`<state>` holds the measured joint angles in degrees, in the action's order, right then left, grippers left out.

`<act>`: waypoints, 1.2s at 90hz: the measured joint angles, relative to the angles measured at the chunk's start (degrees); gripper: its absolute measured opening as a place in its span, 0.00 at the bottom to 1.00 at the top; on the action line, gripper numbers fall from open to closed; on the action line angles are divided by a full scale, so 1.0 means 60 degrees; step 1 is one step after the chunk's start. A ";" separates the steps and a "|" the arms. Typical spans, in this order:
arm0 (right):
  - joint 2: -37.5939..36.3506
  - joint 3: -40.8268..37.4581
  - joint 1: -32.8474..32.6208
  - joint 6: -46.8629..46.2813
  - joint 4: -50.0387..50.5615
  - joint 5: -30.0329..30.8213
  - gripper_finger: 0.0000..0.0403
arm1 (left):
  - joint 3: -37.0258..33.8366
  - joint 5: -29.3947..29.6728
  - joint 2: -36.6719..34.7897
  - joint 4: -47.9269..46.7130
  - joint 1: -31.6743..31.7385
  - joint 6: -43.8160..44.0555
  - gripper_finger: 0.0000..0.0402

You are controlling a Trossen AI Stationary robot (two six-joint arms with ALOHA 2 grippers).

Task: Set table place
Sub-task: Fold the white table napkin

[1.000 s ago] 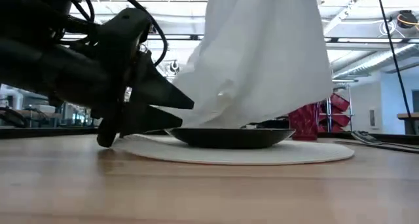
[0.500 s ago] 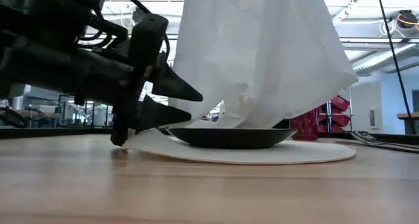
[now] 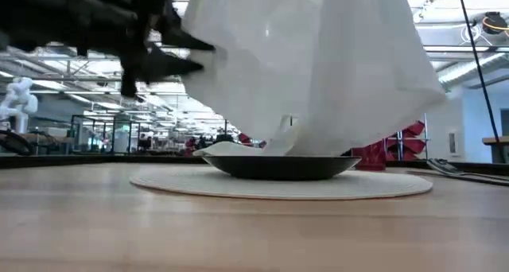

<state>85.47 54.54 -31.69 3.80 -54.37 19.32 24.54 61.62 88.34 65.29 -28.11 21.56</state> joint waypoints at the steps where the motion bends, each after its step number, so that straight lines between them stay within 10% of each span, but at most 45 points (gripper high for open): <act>1: 0.0000 0.0000 -0.0012 -0.0003 0.0082 0.0000 0.00 | -0.0035 0.0099 -0.0168 0.0001 -0.0022 -0.0219 0.43; 30: 0.0004 0.0000 -0.0112 -0.1557 0.3383 0.0058 0.00 | 0.0025 0.0319 -0.3960 -0.0838 -0.1603 -0.5596 0.43; 70: 0.0010 0.0000 -0.0219 -0.5333 0.9451 0.0001 0.00 | 0.0014 -0.2941 -0.1434 -0.6277 -0.2074 0.2499 0.43; 108: 0.0011 0.0000 -0.0850 -0.8577 1.3479 -0.0525 0.00 | 0.0018 -0.4620 -0.1268 -0.9289 0.0022 0.5166 0.43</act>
<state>85.54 54.54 -36.79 -47.67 26.50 16.17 24.64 33.90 80.73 9.56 -27.98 52.56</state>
